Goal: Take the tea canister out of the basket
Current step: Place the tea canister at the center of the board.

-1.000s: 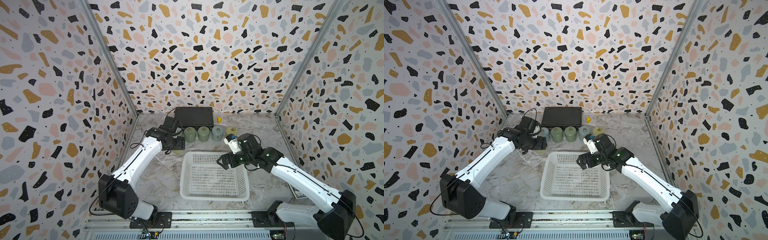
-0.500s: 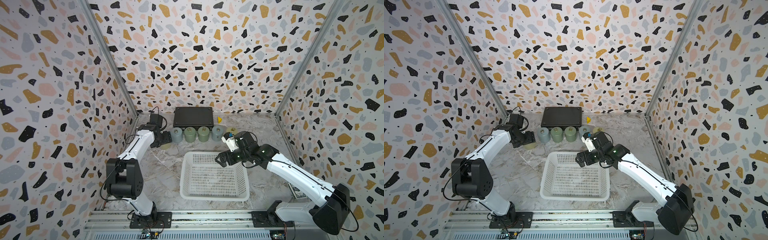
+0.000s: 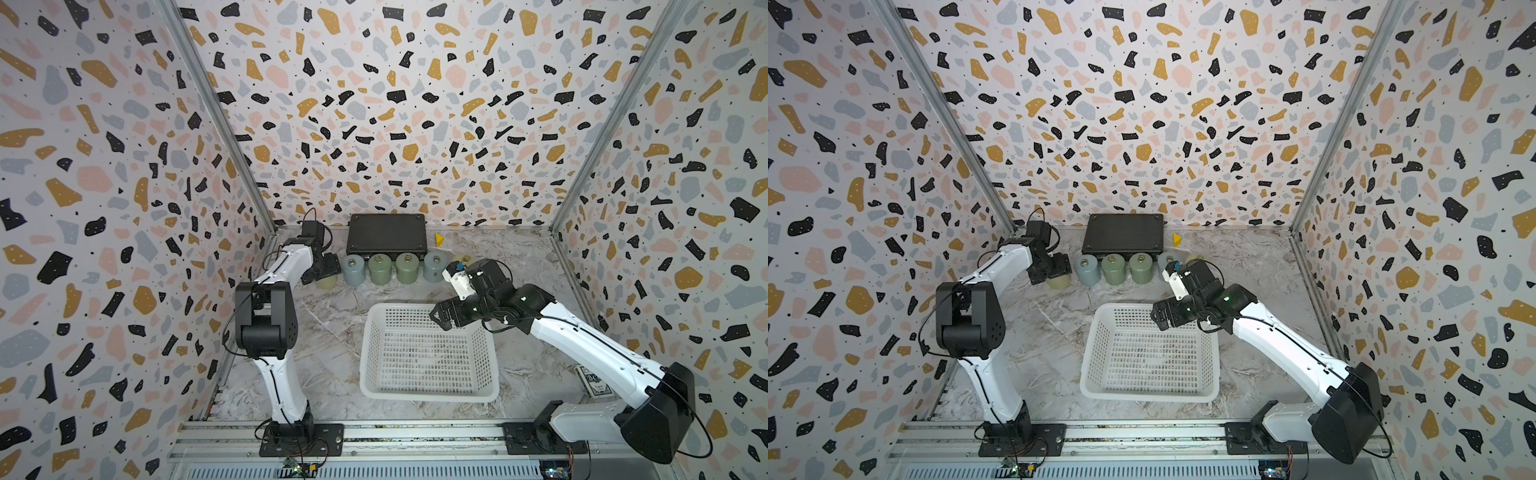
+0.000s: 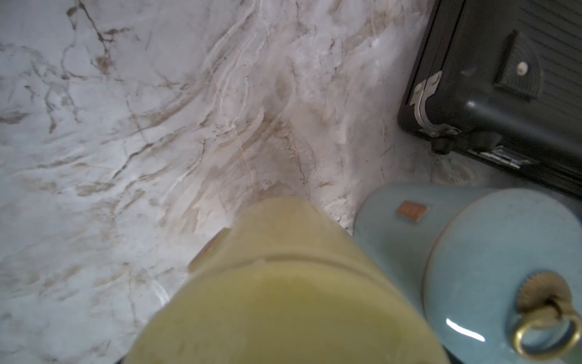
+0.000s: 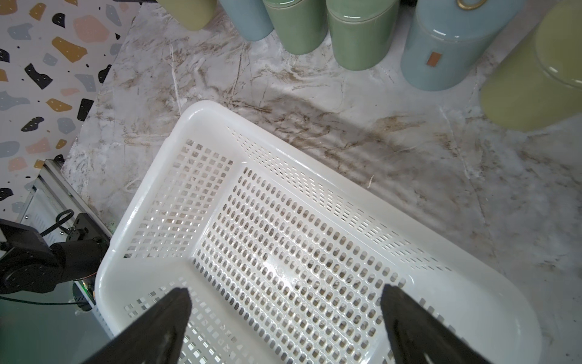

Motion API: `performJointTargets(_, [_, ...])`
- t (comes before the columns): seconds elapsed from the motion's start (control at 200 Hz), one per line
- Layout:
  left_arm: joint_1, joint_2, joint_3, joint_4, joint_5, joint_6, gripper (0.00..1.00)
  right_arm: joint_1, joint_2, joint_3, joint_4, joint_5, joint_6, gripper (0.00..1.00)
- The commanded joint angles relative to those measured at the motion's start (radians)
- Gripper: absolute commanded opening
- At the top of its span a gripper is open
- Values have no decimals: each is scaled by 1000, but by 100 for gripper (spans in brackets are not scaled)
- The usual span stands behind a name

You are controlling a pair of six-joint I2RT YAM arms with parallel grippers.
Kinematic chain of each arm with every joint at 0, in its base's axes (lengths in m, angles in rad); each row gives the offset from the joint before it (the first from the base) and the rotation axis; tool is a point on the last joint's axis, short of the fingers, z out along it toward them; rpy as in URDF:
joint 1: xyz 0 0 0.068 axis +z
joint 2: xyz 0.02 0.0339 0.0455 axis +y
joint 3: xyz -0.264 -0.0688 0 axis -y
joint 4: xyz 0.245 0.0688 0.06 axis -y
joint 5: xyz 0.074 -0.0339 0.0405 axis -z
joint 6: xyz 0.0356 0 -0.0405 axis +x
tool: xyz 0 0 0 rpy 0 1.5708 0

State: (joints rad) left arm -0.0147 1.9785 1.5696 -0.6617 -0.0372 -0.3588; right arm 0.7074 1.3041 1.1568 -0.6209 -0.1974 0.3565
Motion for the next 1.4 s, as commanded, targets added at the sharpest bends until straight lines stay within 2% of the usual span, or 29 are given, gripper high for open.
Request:
performJointTargets(0.0, [5,6,67,50,-10,8,80,4,-15,35,-15,32,-6,99])
performJointTargets(0.3, [5,91,128,23,-15,25,82,4,-26,28,16,60,-5,99])
performJointTargets(0.696, [5,111,127,9,-10,40,86,4,-29,26,60,72,-19,99])
performJointTargets(0.926, [5,123,128,-2,2,38,86,4,-75,-30,223,84,-39,99])
performJointTargets(1.076, [5,130,134,-13,8,36,87,4,-70,-22,263,93,-48,99])
performJointTargets(1.397, [5,101,150,-42,11,43,100,4,-57,-8,237,93,-51,99])
